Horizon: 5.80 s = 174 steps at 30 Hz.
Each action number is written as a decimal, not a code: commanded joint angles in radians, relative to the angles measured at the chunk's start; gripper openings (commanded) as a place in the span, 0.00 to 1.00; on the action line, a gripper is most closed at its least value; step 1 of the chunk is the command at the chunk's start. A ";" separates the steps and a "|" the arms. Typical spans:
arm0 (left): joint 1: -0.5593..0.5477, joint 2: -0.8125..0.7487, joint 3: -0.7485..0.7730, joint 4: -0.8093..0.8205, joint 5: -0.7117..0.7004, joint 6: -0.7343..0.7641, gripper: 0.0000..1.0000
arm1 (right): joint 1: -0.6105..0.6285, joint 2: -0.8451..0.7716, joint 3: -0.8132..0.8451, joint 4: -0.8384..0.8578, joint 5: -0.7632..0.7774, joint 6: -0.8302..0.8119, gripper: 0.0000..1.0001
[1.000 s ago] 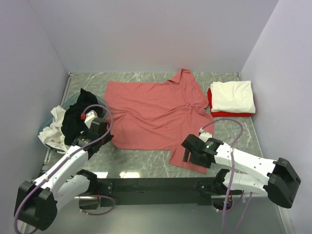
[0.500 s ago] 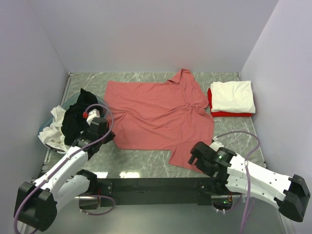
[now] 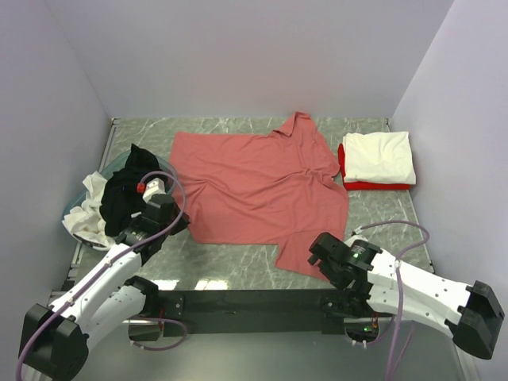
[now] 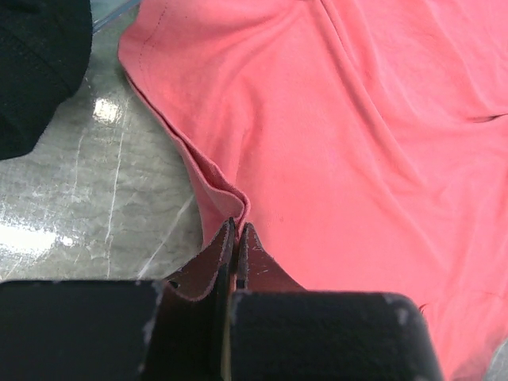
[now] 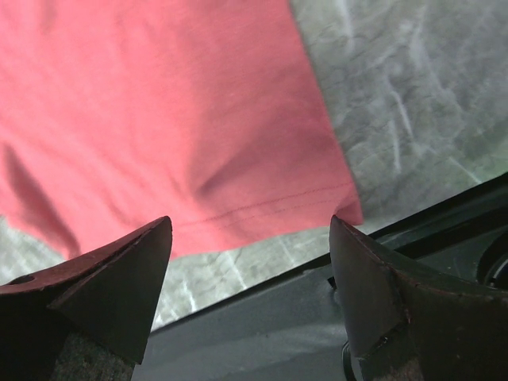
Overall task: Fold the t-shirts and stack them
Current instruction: Flatten the tshirt out, then fold the tshirt
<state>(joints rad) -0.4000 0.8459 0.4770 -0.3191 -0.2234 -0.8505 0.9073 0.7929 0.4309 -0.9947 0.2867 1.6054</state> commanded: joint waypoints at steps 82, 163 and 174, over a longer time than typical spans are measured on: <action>-0.186 -0.320 0.181 -0.482 -0.183 -0.271 0.01 | 0.581 0.006 0.276 -0.447 0.400 0.323 0.00; 0.093 0.403 0.393 -0.258 -0.281 0.042 0.01 | -0.458 0.603 0.718 0.625 0.310 -1.254 0.00; 0.119 0.581 0.488 -0.255 -0.321 0.057 0.00 | -0.510 0.862 0.870 0.633 0.304 -1.294 0.00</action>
<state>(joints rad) -0.2882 1.4078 0.9165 -0.5930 -0.5148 -0.8127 0.4122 1.6283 1.2381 -0.4004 0.5800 0.3401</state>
